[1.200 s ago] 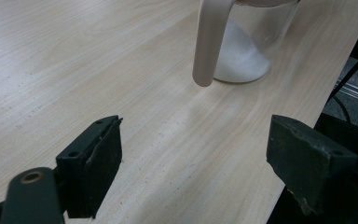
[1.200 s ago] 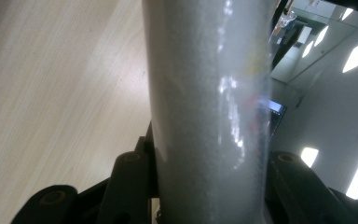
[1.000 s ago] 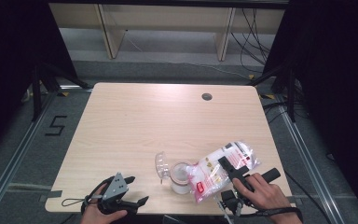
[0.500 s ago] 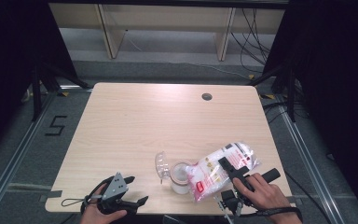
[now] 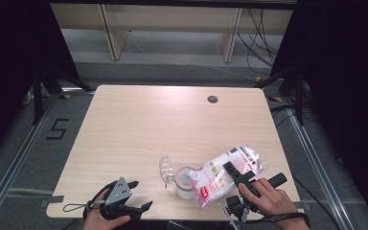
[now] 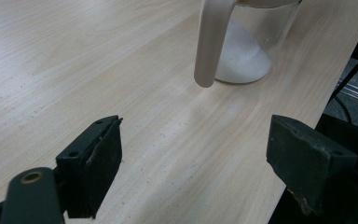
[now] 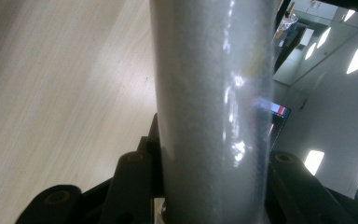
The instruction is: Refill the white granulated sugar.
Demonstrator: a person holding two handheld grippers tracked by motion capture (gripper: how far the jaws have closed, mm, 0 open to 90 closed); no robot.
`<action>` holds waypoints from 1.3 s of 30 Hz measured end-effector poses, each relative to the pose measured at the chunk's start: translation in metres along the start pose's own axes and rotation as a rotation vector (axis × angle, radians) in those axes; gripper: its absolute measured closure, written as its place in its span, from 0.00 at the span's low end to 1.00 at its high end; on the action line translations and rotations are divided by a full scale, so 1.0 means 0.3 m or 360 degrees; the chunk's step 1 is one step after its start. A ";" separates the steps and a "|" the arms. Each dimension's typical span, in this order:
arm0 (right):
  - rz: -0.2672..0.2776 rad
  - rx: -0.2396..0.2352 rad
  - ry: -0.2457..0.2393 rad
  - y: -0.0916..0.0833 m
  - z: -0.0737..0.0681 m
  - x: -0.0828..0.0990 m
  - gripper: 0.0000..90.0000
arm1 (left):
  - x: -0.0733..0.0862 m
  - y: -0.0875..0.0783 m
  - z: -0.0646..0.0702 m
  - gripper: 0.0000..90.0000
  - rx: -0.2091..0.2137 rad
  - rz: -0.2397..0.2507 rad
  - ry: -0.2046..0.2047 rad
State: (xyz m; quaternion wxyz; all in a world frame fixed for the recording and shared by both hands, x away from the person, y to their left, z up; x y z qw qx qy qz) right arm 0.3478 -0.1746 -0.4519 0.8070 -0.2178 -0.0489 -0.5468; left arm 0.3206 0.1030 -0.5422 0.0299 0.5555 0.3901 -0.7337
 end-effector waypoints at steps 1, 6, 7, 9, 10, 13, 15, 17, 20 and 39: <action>0.0005 0.0004 0.0006 0.000 -0.001 0.000 0.74 | 0.002 -0.003 -0.002 0.20 0.0000 -0.0015 0.0015; -0.0004 -0.0002 -0.0001 0.000 -0.002 0.003 0.74 | 0.003 -0.006 -0.003 0.20 0.0005 -0.0026 0.0016; -0.0006 -0.0001 -0.0008 0.000 -0.001 0.003 0.74 | 0.003 -0.006 -0.003 0.20 0.0003 -0.0022 0.0016; -0.0016 -0.0003 -0.0023 -0.002 0.001 0.005 0.74 | 0.004 -0.007 -0.005 0.20 -0.0004 -0.0032 0.0032; -0.0014 0.0016 -0.0019 -0.004 0.004 0.004 0.74 | 0.005 -0.008 -0.005 0.20 -0.0002 -0.0037 0.0037; -0.0019 0.0029 -0.0062 -0.009 0.016 0.004 0.74 | 0.000 -0.001 -0.001 0.20 -0.0001 0.0002 -0.0002; -0.0028 0.0020 -0.0070 -0.013 0.018 0.003 0.74 | 0.002 -0.003 -0.003 0.20 -0.0001 -0.0011 0.0012; -0.0022 0.0029 -0.0079 -0.014 0.021 0.000 0.74 | 0.003 -0.005 -0.002 0.20 -0.0003 -0.0018 0.0016; -0.0019 0.0032 -0.0076 -0.012 0.019 -0.004 0.74 | 0.003 -0.006 -0.002 0.20 0.0003 -0.0021 0.0013; -0.0034 0.0023 -0.0065 -0.019 0.018 -0.003 0.75 | 0.000 -0.004 0.000 0.20 -0.0006 0.0000 -0.0011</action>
Point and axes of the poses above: each handheld gripper's, and its own axes: y roughly forward along the jaws, x roughly out of its underside, z roughly to its right, the point moved 9 cm from there along y, roughly forward along the jaws, and after that the axes turned 3 degrees about x, right-handed, at the moved point
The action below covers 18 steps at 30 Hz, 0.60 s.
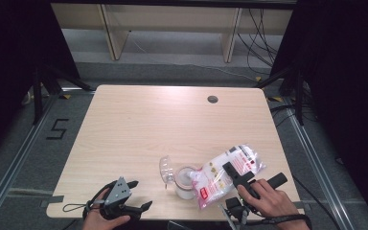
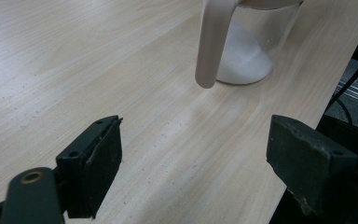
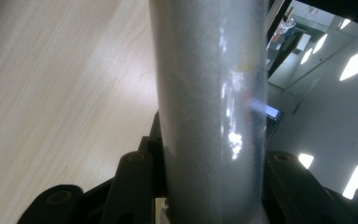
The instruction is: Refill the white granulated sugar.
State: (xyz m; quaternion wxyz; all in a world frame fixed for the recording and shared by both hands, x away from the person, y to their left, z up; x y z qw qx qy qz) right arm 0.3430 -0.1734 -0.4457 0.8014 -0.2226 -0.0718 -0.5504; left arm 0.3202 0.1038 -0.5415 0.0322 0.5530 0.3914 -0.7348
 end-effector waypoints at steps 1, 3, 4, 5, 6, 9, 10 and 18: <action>0.0021 0.0001 -0.0048 0.006 0.004 -0.004 0.75 | 0.000 -0.001 -0.001 0.20 -0.0005 -0.0002 0.0007; 0.0027 0.0003 -0.0037 0.008 -0.001 -0.003 0.75 | 0.000 -0.003 -0.002 0.20 -0.0007 -0.0003 0.0008; 0.0032 -0.0007 -0.0031 0.009 -0.003 -0.003 0.75 | 0.001 -0.004 -0.004 0.20 -0.0008 -0.0012 0.0018; 0.0022 -0.0003 -0.0015 0.008 -0.004 0.000 0.75 | 0.000 -0.002 -0.002 0.20 -0.0009 0.0001 0.0002; 0.0005 -0.0006 0.0010 0.006 -0.009 0.004 0.75 | 0.000 -0.002 -0.002 0.20 -0.0009 0.0001 0.0002; 0.0000 -0.0006 0.0014 0.005 -0.011 0.004 0.75 | 0.002 -0.005 -0.005 0.20 -0.0006 -0.0017 0.0027; -0.0004 -0.0006 0.0020 0.005 -0.012 0.006 0.75 | 0.002 -0.006 -0.005 0.20 -0.0007 -0.0017 0.0027; 0.0027 -0.0002 0.0006 0.007 -0.010 0.006 0.75 | 0.002 -0.004 -0.004 0.20 -0.0007 -0.0017 0.0019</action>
Point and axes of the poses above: each handheld gripper's, and its own axes: y roughly forward along the jaws, x roughly out of its underside, z roughly to its right, the point moved 9 cm from there along y, roughly forward along the jaws, and after that the axes turned 3 degrees about x, right-handed, at the moved point
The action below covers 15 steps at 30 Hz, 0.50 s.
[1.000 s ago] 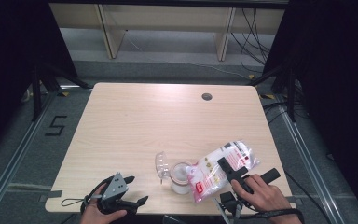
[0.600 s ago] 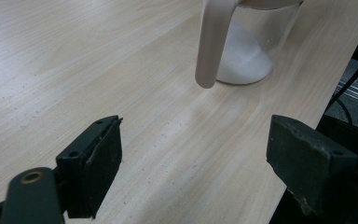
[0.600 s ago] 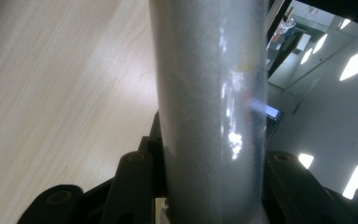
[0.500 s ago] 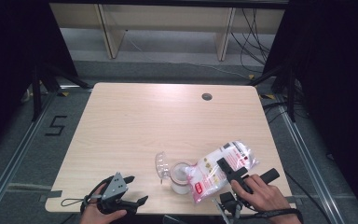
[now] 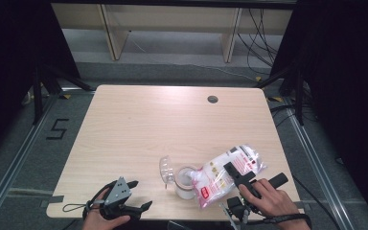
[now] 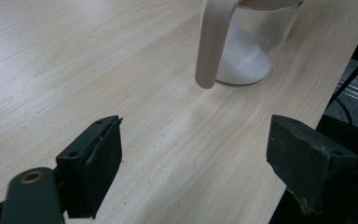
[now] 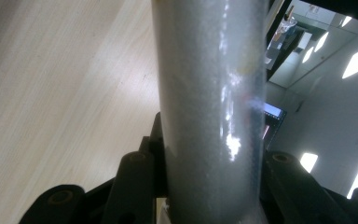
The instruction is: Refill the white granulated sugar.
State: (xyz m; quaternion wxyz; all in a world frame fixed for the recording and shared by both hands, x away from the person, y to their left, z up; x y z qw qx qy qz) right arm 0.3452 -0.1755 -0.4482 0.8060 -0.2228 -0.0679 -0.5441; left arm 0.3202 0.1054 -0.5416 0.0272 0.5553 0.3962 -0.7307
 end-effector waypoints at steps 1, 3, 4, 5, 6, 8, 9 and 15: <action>0.0007 0.0002 0.0018 0.001 -0.001 -0.001 0.76 | 0.000 0.000 0.000 0.20 0.0000 0.0001 0.0000; 0.0009 -0.0001 0.0031 0.001 -0.001 0.000 0.76 | -0.003 0.001 0.002 0.20 0.0000 0.0015 -0.0013; 0.0012 -0.0003 0.0034 0.000 0.000 0.000 0.76 | -0.002 0.001 0.002 0.20 0.0000 0.0014 -0.0011; 0.0018 -0.0009 0.0032 0.001 0.000 -0.001 0.76 | -0.002 0.001 0.002 0.20 0.0000 0.0013 -0.0012; 0.0023 -0.0002 0.0037 0.001 0.002 -0.001 0.76 | -0.002 0.001 0.002 0.20 -0.0001 0.0016 -0.0017; 0.0025 -0.0003 0.0042 0.001 0.001 -0.001 0.76 | -0.002 0.001 0.002 0.20 0.0000 0.0015 -0.0016; 0.0037 0.0000 0.0021 0.002 0.006 -0.003 0.76 | -0.002 0.001 0.002 0.20 0.0001 0.0014 -0.0010; 0.0024 -0.0021 0.0063 0.004 -0.007 0.006 0.76 | -0.003 0.001 0.002 0.20 -0.0001 0.0019 -0.0018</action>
Point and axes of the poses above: each handheld gripper's, and its own axes: y roughly forward along the jaws, x roughly out of its underside, z roughly to its right, the point moved 9 cm from there along y, roughly forward along the jaws, and after that the axes turned 3 degrees about x, right-handed, at the moved point
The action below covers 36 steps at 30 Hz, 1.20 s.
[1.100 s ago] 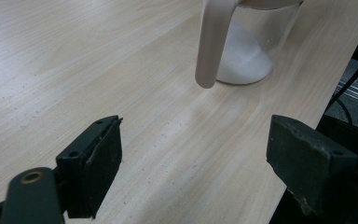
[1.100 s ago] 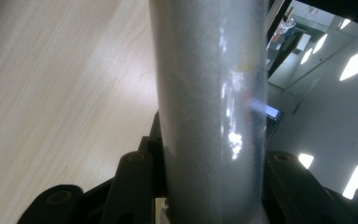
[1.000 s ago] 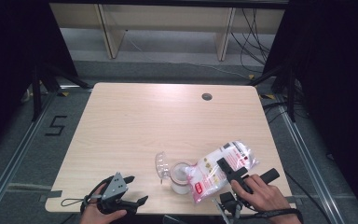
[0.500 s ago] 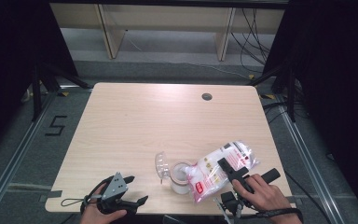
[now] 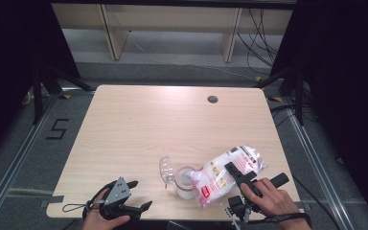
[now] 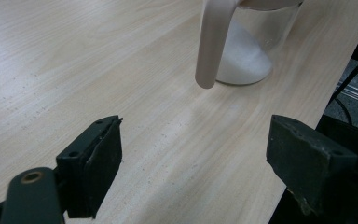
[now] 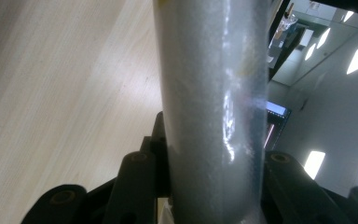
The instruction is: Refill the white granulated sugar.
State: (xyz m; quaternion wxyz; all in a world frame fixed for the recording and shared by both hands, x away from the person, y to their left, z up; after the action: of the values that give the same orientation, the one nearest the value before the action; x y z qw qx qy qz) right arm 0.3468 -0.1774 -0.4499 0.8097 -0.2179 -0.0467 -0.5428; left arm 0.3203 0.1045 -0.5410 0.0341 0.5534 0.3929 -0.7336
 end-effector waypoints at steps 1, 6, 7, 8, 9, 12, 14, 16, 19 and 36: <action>0.0007 0.0015 0.0012 0.001 -0.001 0.000 0.77 | 0.000 0.000 0.000 0.20 0.0000 0.0000 0.0001; 0.0003 0.0004 0.0016 0.002 -0.003 0.003 0.77 | 0.000 0.000 0.000 0.20 0.0000 -0.0001 -0.0001; -0.0003 0.0001 0.0026 0.001 -0.005 0.004 0.77 | 0.000 0.000 0.000 0.20 0.0001 -0.0002 0.0001; 0.0000 -0.0001 0.0024 0.002 -0.005 0.004 0.77 | 0.000 0.000 0.000 0.20 0.0001 -0.0002 0.0002; -0.0001 -0.0009 0.0005 0.002 -0.005 0.004 0.77 | 0.000 0.000 0.000 0.20 0.0001 -0.0003 0.0001; -0.0007 -0.0013 0.0030 0.002 -0.008 0.005 0.77 | 0.001 0.001 0.000 0.20 0.0002 -0.0002 0.0000; 0.0005 0.0000 0.0049 0.005 -0.009 0.004 0.77 | 0.001 0.001 0.000 0.20 0.0002 -0.0003 0.0001; 0.0009 -0.0011 0.0039 0.006 -0.012 0.005 0.78 | 0.001 0.001 0.000 0.20 0.0002 -0.0004 0.0002; 0.0000 -0.0013 0.0072 0.006 -0.017 0.006 0.78 | 0.001 0.001 0.000 0.20 0.0002 -0.0003 0.0000; 0.0012 -0.0028 0.0038 0.011 -0.014 0.013 0.79 | 0.002 -0.004 -0.005 0.21 -0.0002 -0.0018 0.0032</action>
State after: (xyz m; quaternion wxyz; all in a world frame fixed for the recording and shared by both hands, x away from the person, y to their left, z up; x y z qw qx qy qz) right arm 0.3507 -0.1816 -0.4534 0.8103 -0.2188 -0.0313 -0.5427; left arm 0.3206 0.1064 -0.5408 0.0264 0.5585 0.3968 -0.7280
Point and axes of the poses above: each handheld gripper's, and its own axes: y roughly forward along the jaws, x roughly out of its underside, z roughly to its right, the point moved 9 cm from there along y, roughly forward along the jaws, and after that the axes turned 3 degrees about x, right-handed, at the moved point
